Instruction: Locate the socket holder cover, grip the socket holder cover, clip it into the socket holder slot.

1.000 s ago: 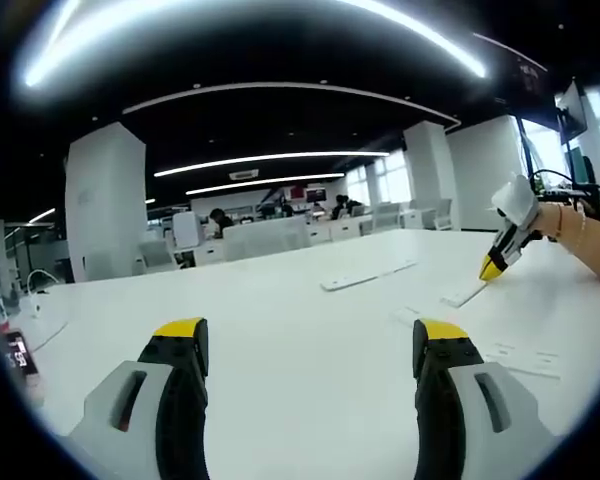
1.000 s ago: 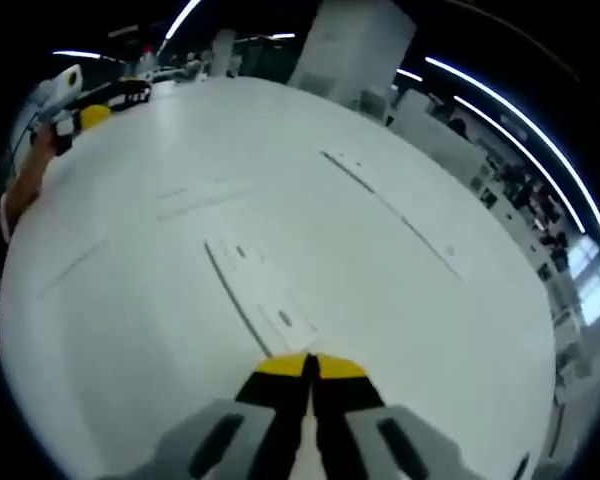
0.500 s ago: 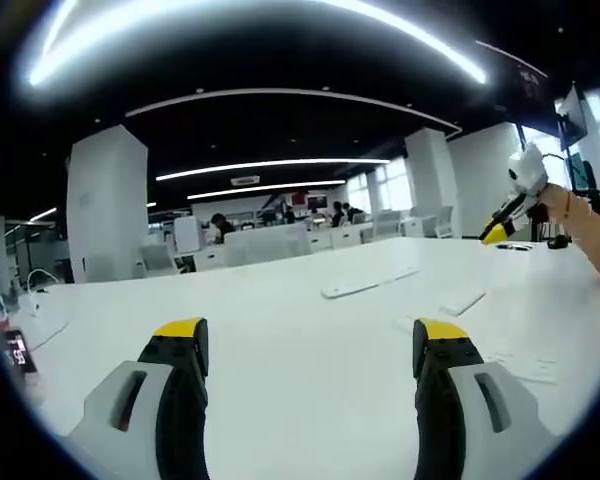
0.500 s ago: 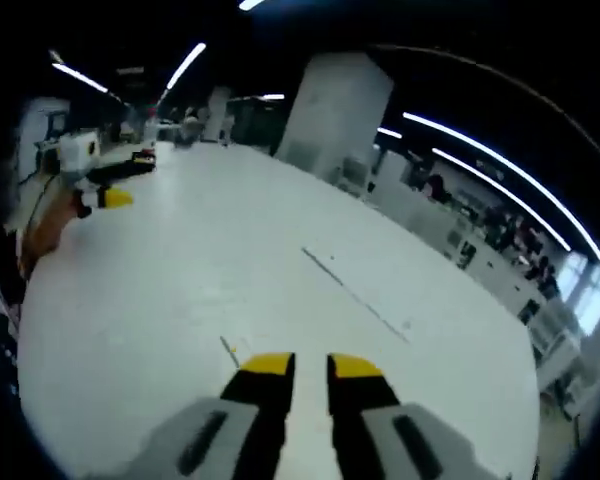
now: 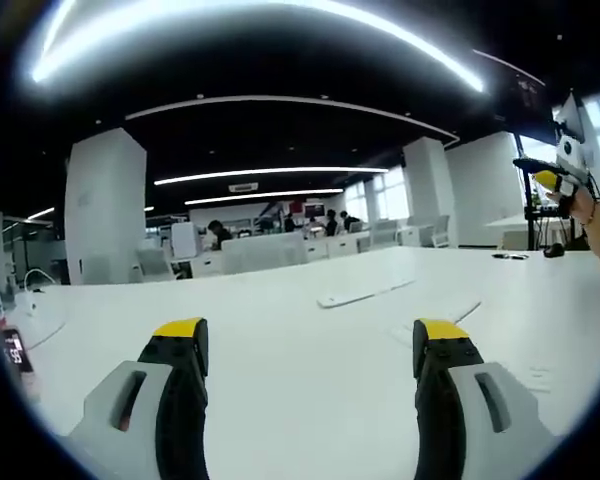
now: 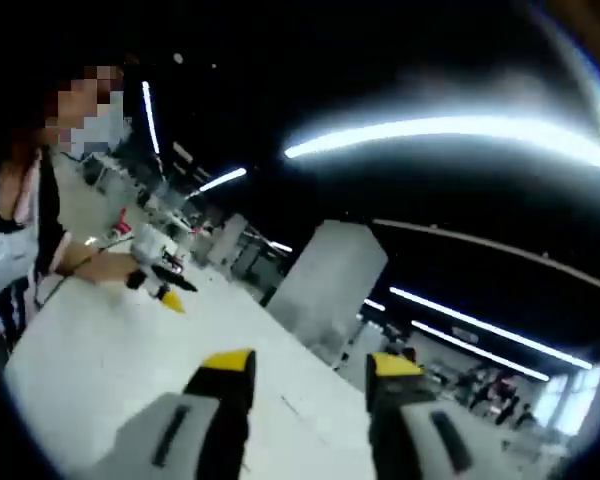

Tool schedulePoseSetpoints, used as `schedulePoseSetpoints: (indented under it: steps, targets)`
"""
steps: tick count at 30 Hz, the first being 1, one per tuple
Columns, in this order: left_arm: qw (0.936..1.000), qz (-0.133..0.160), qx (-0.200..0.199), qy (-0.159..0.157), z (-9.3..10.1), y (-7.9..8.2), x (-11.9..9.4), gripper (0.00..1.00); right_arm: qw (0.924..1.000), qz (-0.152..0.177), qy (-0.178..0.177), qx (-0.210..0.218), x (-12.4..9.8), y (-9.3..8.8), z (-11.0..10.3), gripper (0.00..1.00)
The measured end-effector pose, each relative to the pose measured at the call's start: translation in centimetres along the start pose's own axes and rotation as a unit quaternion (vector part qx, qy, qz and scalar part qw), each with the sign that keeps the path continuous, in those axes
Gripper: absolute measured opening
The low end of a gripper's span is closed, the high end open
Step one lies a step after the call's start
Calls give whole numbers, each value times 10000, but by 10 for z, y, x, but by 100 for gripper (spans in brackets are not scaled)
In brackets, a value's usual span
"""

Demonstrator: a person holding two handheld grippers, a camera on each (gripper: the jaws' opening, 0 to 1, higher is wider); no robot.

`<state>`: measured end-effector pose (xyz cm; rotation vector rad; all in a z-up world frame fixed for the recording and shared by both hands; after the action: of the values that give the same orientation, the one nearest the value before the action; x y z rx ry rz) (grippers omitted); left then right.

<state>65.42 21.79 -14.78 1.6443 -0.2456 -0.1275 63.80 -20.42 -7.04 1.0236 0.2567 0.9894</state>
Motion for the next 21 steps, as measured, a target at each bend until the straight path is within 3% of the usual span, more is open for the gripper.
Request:
schedulePoseSetpoints:
  steps: [2,4,6,11,15,21]
  targets:
    - [10000,-30,2,12,0,-3,1,83,9988,-90,-61,478,-9,-21,1,48]
    - [9999,-109,36,50,-2,-9,3,83,9946,-381,-154,953,-17,-45,6,48]
    - [9997,-208,61,67,-3,-13,4,83,9899,-639,-373,1206,-19,-59,17,51]
    - [9997,-257,40,24,-1,-16,3,84,9881,-690,-400,1312,-18,-68,19,56]
    - [9996,-270,-60,78,-5,-17,2,84,9891,-758,-358,1212,-18,-66,17,60]
    - [9996,-202,-161,133,-11,-14,2,84,9893,-453,-338,1347,-17,-53,16,69]
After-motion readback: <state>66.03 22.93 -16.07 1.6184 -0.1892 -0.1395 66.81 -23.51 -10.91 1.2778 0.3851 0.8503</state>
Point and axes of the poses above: the point that each gripper's makers call its tool centre point, and the gripper's own axes: x roughly forward along the fingers, z roughly to its right, y roughly out of its top, the point moved 3 cm from there along -x, roughly backward along the fingers, and after that the axes turned 1 degree about z, right-handed, at the moved point
